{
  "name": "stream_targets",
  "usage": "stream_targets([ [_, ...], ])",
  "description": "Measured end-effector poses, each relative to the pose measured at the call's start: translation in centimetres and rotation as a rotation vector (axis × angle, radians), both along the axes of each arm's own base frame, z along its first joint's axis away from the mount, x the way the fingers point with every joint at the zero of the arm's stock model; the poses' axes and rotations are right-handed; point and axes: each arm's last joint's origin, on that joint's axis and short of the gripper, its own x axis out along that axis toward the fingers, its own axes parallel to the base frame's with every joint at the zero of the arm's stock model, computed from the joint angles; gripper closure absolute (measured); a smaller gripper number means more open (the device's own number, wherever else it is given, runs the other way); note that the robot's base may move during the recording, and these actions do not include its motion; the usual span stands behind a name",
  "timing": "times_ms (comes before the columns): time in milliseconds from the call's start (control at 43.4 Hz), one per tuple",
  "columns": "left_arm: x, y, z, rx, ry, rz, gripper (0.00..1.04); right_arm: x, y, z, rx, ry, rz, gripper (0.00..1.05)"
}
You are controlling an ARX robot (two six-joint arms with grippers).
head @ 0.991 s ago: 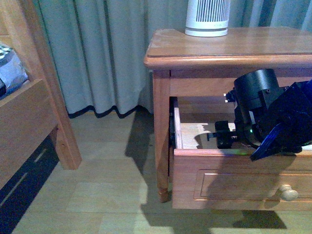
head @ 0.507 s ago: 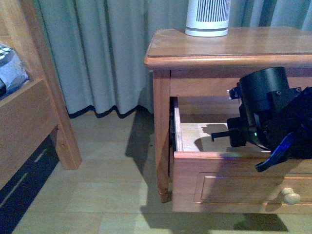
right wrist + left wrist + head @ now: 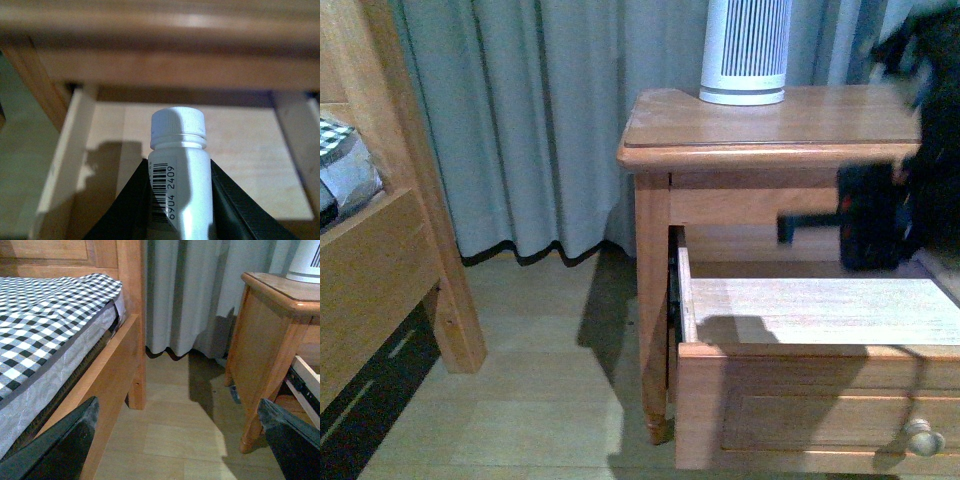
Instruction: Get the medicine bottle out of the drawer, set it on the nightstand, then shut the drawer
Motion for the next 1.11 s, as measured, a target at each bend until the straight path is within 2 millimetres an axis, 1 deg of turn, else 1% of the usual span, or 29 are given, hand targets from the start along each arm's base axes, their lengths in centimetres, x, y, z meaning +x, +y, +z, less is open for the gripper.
stream_targets([
  [23, 0.0, 0.0, 0.0, 0.0, 0.0, 0.0, 0.07, 0.0, -0.2, 1.1, 0.001, -0.036, -0.005, 0.76],
  [46, 0.0, 0.0, 0.0, 0.0, 0.0, 0.0, 0.07, 0.1, -0.5, 2.8, 0.004, -0.094, -0.011, 0.76],
  [69, 0.0, 0.0, 0.0, 0.0, 0.0, 0.0, 0.07, 0.3, -0.8, 3.9, 0.001, -0.129, -0.014, 0.76],
  [92, 0.0, 0.0, 0.0, 0.0, 0.0, 0.0, 0.07, 0.7, -1.2, 5.6, 0.004, -0.175, -0.023, 0.76],
  [138, 0.0, 0.0, 0.0, 0.0, 0.0, 0.0, 0.07, 1.6, -2.0, 7.8, 0.002, -0.222, -0.032, 0.76],
  [161, 0.0, 0.0, 0.0, 0.0, 0.0, 0.0, 0.07, 1.9, -2.2, 8.2, 0.003, -0.229, -0.035, 0.76],
  [207, 0.0, 0.0, 0.0, 0.0, 0.0, 0.0, 0.07, 3.0, -3.0, 9.4, 0.002, -0.244, -0.051, 0.76],
  [254, 0.0, 0.0, 0.0, 0.0, 0.0, 0.0, 0.07, 4.1, -3.8, 10.1, 0.002, -0.244, -0.065, 0.76],
  [300, 0.0, 0.0, 0.0, 0.0, 0.0, 0.0, 0.07, 6.4, -4.9, 10.8, -0.004, -0.221, -0.091, 0.76],
  [323, 0.0, 0.0, 0.0, 0.0, 0.0, 0.0, 0.07, 7.2, -5.3, 10.9, -0.006, -0.216, -0.103, 0.76],
  [346, 0.0, 0.0, 0.0, 0.0, 0.0, 0.0, 0.07, 8.5, -5.8, 11.0, -0.007, -0.204, -0.112, 0.76],
  [392, 0.0, 0.0, 0.0, 0.0, 0.0, 0.0, 0.07, 10.1, -6.7, 10.9, -0.01, -0.182, -0.139, 0.76],
  [438, 0.0, 0.0, 0.0, 0.0, 0.0, 0.0, 0.07, 12.5, -7.6, 10.5, -0.022, -0.169, -0.177, 0.76],
  [530, 0.0, 0.0, 0.0, 0.0, 0.0, 0.0, 0.07, 16.0, -8.9, 9.3, -0.027, -0.104, -0.217, 0.76],
  [553, 0.0, 0.0, 0.0, 0.0, 0.0, 0.0, 0.07, 16.9, -9.1, 8.9, -0.022, -0.084, -0.216, 0.76],
  [645, 0.0, 0.0, 0.0, 0.0, 0.0, 0.0, 0.07, 19.0, -9.6, 7.4, -0.026, -0.032, -0.231, 0.76],
  [830, 0.0, 0.0, 0.0, 0.0, 0.0, 0.0, 0.07, 21.1, -10.0, 4.9, -0.039, 0.015, -0.254, 0.76],
  [945, 0.0, 0.0, 0.0, 0.0, 0.0, 0.0, 0.07, 21.8, -10.1, 3.5, -0.045, 0.038, -0.257, 0.76],
  [1037, 0.0, 0.0, 0.0, 0.0, 0.0, 0.0, 0.07, 22.0, -10.0, 3.5, -0.043, 0.034, -0.252, 0.76],
  [1060, 0.0, 0.0, 0.0, 0.0, 0.0, 0.0, 0.07, 22.0, -10.0, 3.5, -0.046, 0.033, -0.25, 0.75],
  [1083, 0.0, 0.0, 0.0, 0.0, 0.0, 0.0, 0.07, 22.0, -10.0, 3.5, -0.046, 0.029, -0.25, 0.68],
  [1106, 0.0, 0.0, 0.0, 0.0, 0.0, 0.0, 0.07, 22.0, -10.0, 3.5, -0.045, 0.029, -0.246, 0.65],
])
